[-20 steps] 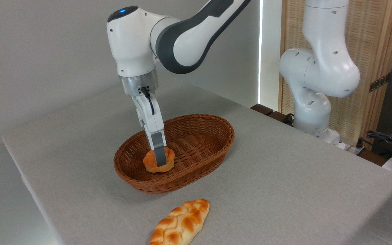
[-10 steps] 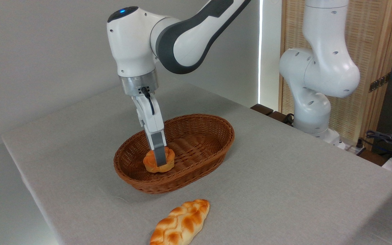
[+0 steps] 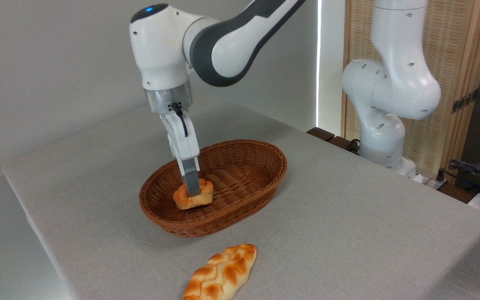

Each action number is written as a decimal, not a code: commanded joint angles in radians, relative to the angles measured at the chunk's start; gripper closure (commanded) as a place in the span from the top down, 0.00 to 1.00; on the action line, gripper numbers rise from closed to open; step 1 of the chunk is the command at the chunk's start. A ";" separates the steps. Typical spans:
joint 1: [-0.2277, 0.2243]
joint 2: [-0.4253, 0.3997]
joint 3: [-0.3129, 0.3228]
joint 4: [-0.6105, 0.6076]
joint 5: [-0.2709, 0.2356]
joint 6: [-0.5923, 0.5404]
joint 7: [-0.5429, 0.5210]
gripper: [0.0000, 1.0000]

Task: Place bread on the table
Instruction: 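Lift the bun and carry it over the basket rim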

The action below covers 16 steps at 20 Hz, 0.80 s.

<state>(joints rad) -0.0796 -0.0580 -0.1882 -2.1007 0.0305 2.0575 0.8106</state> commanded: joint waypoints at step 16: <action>0.029 -0.051 0.257 0.214 0.239 -0.523 0.461 0.09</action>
<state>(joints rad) -0.0471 -0.1047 0.0286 -1.8631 0.2069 1.5757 1.1443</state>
